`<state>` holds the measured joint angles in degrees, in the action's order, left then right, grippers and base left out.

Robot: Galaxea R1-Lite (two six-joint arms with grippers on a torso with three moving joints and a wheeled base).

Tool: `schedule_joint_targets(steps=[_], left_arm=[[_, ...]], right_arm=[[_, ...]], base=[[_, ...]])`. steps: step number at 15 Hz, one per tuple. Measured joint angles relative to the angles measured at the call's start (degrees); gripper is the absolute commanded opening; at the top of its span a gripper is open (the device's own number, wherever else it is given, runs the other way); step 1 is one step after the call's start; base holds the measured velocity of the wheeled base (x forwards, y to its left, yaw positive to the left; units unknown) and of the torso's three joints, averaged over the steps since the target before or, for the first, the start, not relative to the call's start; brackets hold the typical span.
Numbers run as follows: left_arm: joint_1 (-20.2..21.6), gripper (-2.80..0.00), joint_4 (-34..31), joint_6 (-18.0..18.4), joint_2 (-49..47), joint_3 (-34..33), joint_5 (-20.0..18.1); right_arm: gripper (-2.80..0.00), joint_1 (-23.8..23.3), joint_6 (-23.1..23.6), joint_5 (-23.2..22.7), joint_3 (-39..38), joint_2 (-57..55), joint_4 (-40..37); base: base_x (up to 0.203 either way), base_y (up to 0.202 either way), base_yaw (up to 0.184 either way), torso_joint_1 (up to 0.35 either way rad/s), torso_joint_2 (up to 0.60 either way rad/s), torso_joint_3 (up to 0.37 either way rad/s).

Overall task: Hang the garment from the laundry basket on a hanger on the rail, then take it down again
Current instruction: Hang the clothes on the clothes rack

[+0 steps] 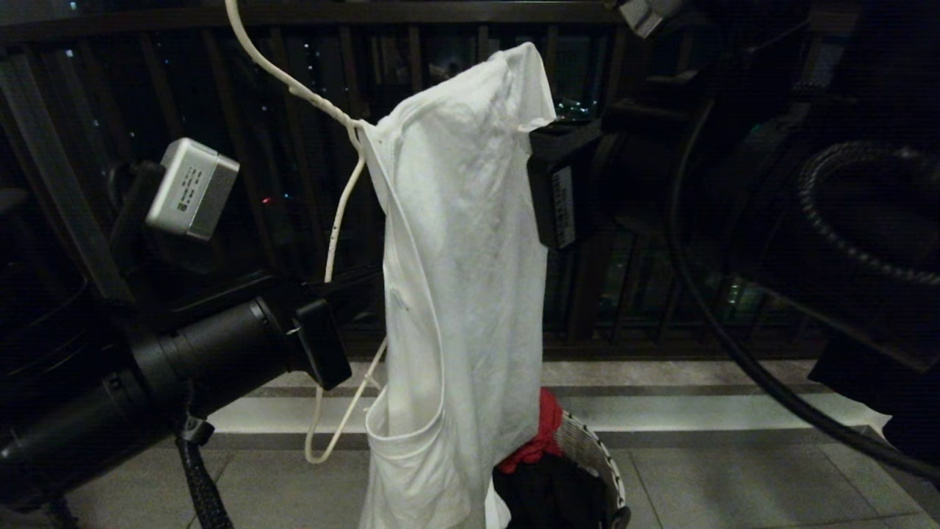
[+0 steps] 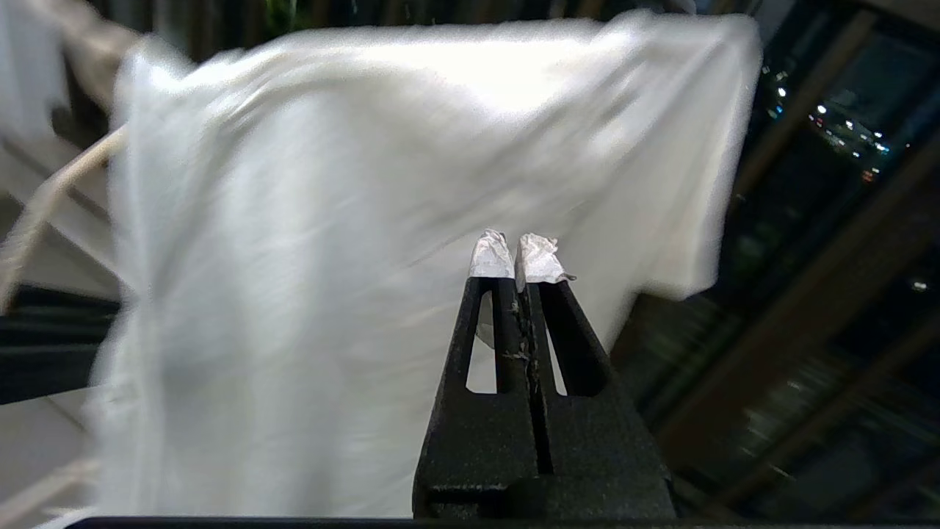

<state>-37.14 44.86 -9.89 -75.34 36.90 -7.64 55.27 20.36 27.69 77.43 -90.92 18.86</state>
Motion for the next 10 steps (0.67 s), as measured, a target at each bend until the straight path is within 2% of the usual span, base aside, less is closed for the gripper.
schedule_joint_targets(steps=[3,6,10], left_arm=[[1.7,-2.8,0.0,-0.1,0.6,-2.0,-7.3],[2.8,-2.8,-0.2,-0.1,2.0,-4.2,-14.2],[3.0,-2.8,-4.6,0.1,3.9,-5.0,-17.7]], right_arm=[[-2.8,-0.9,1.2,-1.8,5.4,1.5,-12.9],[-2.8,-0.6,1.9,-3.3,7.3,1.2,-20.4],[-2.8,-0.6,3.1,-7.3,13.0,0.9,-29.7]], base=[[0.0,0.0,0.0,0.0,0.0,0.0],[0.0,0.0,0.0,0.0,0.0,0.0],[0.0,0.0,0.0,0.0,0.0,0.0]])
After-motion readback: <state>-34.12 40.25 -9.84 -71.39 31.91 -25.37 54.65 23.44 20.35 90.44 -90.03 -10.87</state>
